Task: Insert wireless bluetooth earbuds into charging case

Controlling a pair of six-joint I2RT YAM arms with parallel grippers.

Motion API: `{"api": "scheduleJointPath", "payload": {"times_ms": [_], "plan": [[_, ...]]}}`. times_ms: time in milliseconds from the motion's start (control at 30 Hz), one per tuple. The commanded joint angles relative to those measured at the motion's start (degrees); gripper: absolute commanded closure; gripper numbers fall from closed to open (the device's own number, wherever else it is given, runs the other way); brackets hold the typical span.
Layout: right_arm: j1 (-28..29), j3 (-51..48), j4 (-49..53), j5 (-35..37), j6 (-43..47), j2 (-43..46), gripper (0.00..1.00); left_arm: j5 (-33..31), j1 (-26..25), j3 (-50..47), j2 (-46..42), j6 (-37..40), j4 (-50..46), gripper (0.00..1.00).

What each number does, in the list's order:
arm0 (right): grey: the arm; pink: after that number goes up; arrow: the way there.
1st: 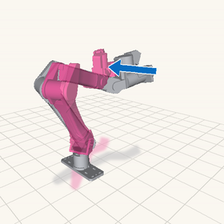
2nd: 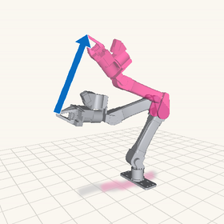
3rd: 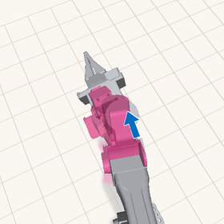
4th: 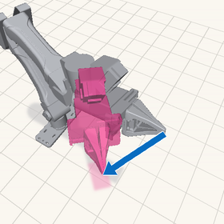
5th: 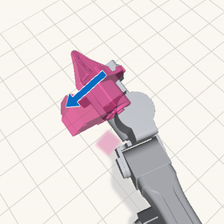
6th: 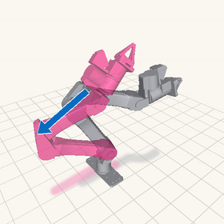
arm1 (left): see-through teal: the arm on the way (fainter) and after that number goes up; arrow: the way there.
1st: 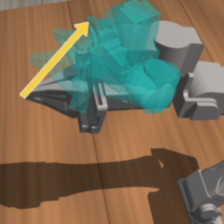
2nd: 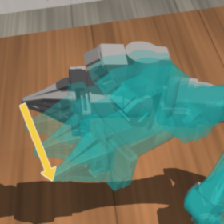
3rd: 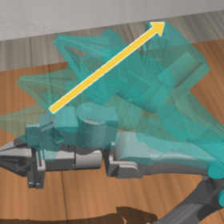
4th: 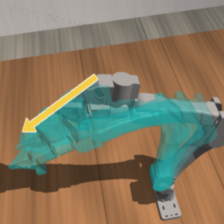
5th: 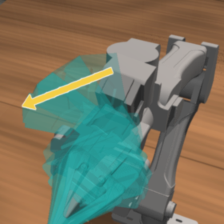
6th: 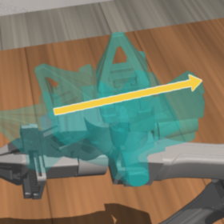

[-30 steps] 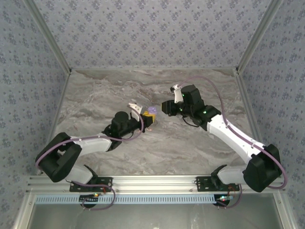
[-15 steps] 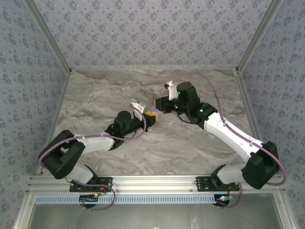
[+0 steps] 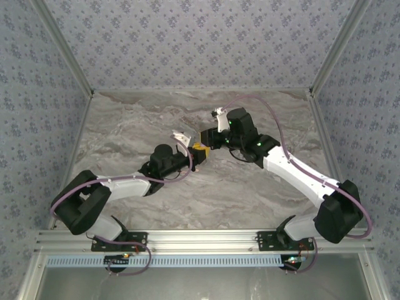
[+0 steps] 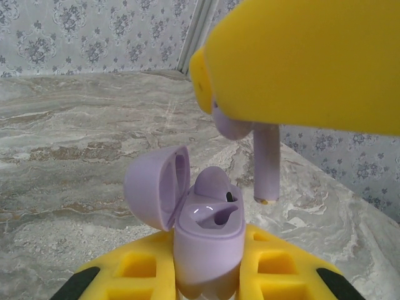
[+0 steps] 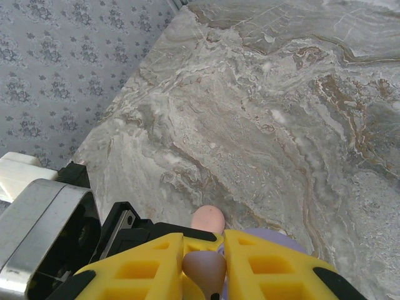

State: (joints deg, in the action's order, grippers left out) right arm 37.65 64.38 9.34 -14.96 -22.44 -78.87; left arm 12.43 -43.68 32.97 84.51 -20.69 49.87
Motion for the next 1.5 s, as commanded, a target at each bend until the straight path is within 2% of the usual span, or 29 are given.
{"api": "scheduleJointPath", "payload": {"times_ms": [0, 1467], "plan": [[0.46, 1.92, -0.56, 1.33, 0.27, -0.67, 0.77, 0.32, -0.41, 1.39, -1.82, 0.21, 1.07, 0.87], [1.37, 1.19, 1.72, 4.71, 1.87, -2.05, 0.78, -0.26, -0.38, 1.83, -3.89, -0.17, -1.25, 0.87]]}}
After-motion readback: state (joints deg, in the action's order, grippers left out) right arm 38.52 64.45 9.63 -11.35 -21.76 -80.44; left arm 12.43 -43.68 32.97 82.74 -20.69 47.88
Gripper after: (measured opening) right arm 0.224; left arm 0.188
